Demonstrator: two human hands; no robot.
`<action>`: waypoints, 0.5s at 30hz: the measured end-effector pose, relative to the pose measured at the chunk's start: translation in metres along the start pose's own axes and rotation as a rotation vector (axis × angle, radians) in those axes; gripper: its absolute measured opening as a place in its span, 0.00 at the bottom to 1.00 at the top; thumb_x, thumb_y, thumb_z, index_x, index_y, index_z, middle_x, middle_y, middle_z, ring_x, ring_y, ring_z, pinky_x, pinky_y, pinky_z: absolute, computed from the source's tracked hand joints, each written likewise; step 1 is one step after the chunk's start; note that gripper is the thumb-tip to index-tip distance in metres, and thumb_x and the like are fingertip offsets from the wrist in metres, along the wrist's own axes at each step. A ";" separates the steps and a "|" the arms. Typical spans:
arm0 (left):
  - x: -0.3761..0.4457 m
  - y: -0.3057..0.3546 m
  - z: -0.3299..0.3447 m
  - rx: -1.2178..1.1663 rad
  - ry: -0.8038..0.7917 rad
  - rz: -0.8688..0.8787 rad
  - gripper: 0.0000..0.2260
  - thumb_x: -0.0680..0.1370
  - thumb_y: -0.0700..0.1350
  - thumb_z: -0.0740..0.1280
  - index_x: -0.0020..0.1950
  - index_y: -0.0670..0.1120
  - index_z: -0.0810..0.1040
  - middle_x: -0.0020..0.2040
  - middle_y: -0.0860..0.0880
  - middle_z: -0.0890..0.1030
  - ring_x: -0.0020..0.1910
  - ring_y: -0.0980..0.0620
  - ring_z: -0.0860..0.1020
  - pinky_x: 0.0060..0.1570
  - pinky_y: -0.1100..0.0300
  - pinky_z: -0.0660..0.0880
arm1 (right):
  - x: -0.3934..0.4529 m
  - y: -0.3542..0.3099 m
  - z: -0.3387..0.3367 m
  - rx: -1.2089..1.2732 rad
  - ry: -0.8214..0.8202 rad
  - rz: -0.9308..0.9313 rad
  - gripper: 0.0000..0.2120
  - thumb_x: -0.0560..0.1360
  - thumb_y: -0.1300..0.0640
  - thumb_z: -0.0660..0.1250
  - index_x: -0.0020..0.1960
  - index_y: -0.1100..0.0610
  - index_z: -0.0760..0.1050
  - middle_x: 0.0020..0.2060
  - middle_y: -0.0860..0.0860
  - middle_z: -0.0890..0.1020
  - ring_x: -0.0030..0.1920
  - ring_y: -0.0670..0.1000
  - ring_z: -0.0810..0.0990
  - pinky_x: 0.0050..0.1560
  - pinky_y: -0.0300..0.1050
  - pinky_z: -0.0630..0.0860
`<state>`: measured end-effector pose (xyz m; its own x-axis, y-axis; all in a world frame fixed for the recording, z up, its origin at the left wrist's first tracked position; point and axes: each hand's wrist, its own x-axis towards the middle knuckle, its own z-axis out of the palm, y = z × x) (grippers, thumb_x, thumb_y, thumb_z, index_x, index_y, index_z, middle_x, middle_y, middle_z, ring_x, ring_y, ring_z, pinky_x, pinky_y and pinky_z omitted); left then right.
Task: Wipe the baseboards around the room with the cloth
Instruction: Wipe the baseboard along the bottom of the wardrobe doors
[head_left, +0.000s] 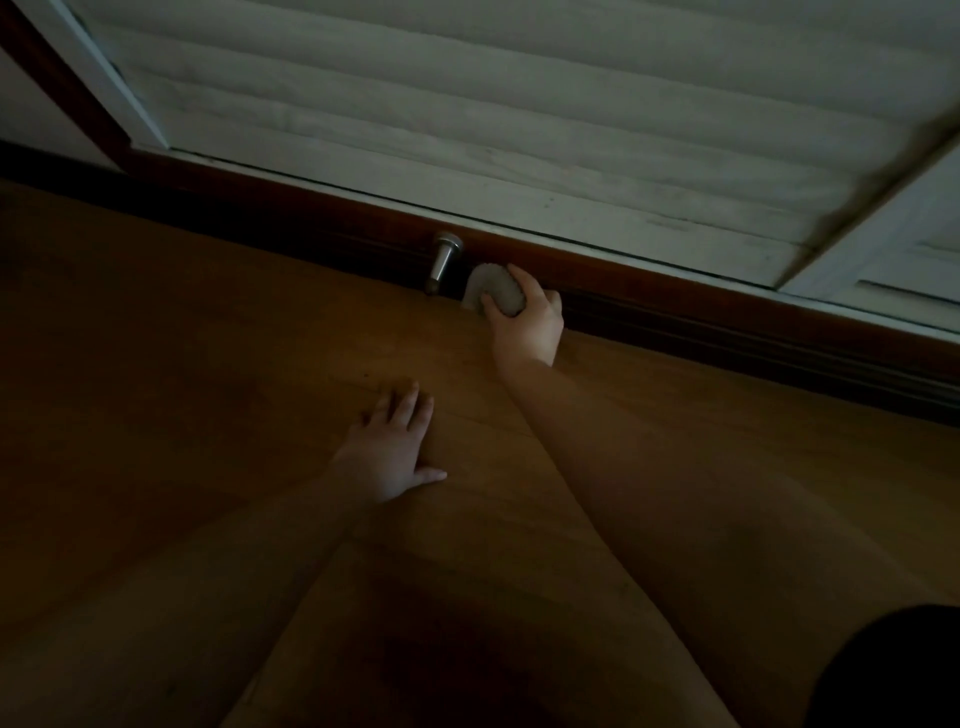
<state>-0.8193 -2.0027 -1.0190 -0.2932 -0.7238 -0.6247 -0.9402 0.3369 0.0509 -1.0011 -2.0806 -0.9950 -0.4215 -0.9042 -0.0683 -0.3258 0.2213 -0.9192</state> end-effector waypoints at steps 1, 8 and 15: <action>0.000 0.000 -0.001 0.002 0.003 0.002 0.45 0.76 0.70 0.59 0.81 0.50 0.39 0.80 0.49 0.35 0.79 0.40 0.41 0.75 0.38 0.54 | 0.001 0.000 -0.003 0.003 0.011 0.006 0.24 0.76 0.54 0.71 0.71 0.48 0.72 0.56 0.49 0.70 0.52 0.44 0.71 0.57 0.34 0.68; 0.003 0.006 -0.010 0.038 0.027 0.021 0.44 0.77 0.68 0.60 0.81 0.50 0.39 0.80 0.49 0.35 0.79 0.41 0.42 0.75 0.38 0.54 | 0.001 0.016 -0.050 -0.007 0.092 0.049 0.22 0.76 0.53 0.71 0.70 0.48 0.73 0.57 0.47 0.70 0.54 0.44 0.71 0.57 0.35 0.69; 0.022 0.040 -0.024 0.102 0.047 0.140 0.43 0.76 0.69 0.60 0.81 0.55 0.41 0.80 0.50 0.35 0.80 0.43 0.43 0.74 0.36 0.54 | 0.000 0.038 -0.115 -0.075 0.210 0.099 0.22 0.76 0.52 0.71 0.69 0.48 0.73 0.57 0.48 0.69 0.55 0.46 0.72 0.59 0.38 0.70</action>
<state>-0.8673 -2.0195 -1.0125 -0.4299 -0.6921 -0.5799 -0.8678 0.4939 0.0538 -1.1106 -2.0308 -0.9854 -0.6190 -0.7825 -0.0673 -0.3328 0.3389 -0.8800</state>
